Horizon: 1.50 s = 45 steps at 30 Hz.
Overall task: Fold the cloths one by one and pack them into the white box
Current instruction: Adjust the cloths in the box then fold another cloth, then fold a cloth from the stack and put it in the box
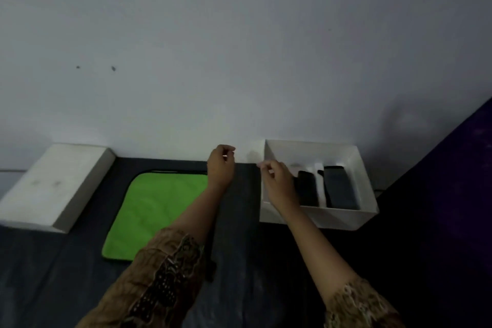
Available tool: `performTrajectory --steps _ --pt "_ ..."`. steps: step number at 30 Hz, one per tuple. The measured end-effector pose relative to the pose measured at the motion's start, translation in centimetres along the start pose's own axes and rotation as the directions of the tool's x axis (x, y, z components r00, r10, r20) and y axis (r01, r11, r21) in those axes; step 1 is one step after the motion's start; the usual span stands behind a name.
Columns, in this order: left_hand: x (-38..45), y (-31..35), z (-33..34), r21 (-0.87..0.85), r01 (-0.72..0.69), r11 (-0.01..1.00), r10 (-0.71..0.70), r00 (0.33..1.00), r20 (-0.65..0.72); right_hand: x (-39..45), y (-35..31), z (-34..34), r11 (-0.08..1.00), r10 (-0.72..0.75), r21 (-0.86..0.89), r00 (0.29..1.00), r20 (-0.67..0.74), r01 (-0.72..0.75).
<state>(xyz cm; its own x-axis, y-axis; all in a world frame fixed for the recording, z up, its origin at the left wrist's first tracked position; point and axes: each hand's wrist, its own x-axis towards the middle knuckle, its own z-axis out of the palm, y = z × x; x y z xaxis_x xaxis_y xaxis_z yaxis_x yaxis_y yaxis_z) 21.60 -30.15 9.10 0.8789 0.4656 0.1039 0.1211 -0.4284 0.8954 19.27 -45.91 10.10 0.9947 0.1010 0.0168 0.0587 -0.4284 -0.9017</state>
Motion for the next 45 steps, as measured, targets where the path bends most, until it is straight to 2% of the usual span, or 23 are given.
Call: performTrajectory --steps 4,7,10,12,14,16,17,20,24,28,32,36,38,40,42,45 --pt "-1.1 -5.8 -7.9 0.089 0.102 0.991 -0.094 0.992 -0.087 -2.6 -0.5 6.6 0.999 0.028 -0.041 0.994 0.11 -0.023" --pt "-3.0 -10.9 -13.5 0.191 0.221 0.956 -0.203 0.973 -0.111 -5.3 0.6 11.4 0.985 0.157 -0.101 0.971 0.18 -0.14" --pt "-4.9 -16.5 -18.2 0.29 0.361 0.886 -0.342 0.932 -0.116 -8.2 2.6 15.6 0.939 0.326 -0.19 0.918 0.226 -0.287" --pt "-6.0 -19.0 -20.3 0.379 0.502 0.777 -0.488 0.861 -0.14 -10.0 3.9 17.6 0.897 0.417 -0.265 0.877 0.239 -0.354" --pt "-7.1 -20.6 -22.1 0.408 0.644 0.647 -0.638 0.75 -0.173 -11.4 4.5 19.1 0.863 0.477 -0.304 0.849 0.225 -0.404" --pt "-7.8 -21.7 -23.4 0.387 0.702 0.598 -0.712 0.687 -0.145 -12.3 4.5 20.0 0.843 0.504 -0.316 0.844 0.186 -0.434" --pt "-8.0 -22.5 -23.9 0.378 0.702 0.603 -0.721 0.683 -0.119 -12.6 4.5 20.6 0.841 0.506 -0.31 0.848 0.157 -0.444" --pt "-7.9 -24.0 -25.0 0.34 0.668 0.662 -0.684 0.724 -0.09 -13.1 4.1 21.3 0.836 0.51 -0.269 0.858 0.059 -0.478" --pt "-7.1 -24.8 -26.0 0.254 0.68 0.688 -0.688 0.722 -0.072 -13.4 4.1 21.6 0.799 0.571 -0.225 0.821 -0.009 -0.558" --pt "-6.4 -25.4 -26.9 0.306 0.673 0.674 -0.705 0.71 -0.008 -13.3 3.8 21.5 0.763 0.593 -0.345 0.804 0.037 -0.547" --pt "-6.0 -25.6 -27.3 0.279 0.668 0.69 -0.688 0.725 -0.032 -12.8 3.4 21.5 0.784 0.563 -0.308 0.826 -0.012 -0.539" --pt "-6.0 -24.6 -27.5 0.108 0.675 0.73 -0.668 0.738 -0.101 -12.6 2.5 21.1 0.845 0.514 -0.172 0.858 0.003 -0.506" --pt "-5.9 -23.8 -27.5 0.006 0.612 0.791 -0.608 0.786 -0.114 -12.5 1.7 20.5 0.902 0.427 -0.096 0.903 0.044 -0.422" --pt "-5.5 -23.0 -27.5 -0.07 0.528 0.847 -0.531 0.846 -0.042 -12.1 0.5 19.7 0.939 0.342 -0.018 0.937 0.068 -0.342" --pt "-4.6 -22.1 -27.9 -0.189 0.517 0.835 -0.518 0.854 0.047 -11.4 -0.6 19.0 0.952 0.294 0.06 0.951 0.09 -0.3" --pt "-3.7 -19.0 -28.7 -0.323 0.468 0.823 -0.469 0.879 0.079 -10.3 -2.2 17.2 0.969 0.225 0.077 0.969 0.103 -0.234"
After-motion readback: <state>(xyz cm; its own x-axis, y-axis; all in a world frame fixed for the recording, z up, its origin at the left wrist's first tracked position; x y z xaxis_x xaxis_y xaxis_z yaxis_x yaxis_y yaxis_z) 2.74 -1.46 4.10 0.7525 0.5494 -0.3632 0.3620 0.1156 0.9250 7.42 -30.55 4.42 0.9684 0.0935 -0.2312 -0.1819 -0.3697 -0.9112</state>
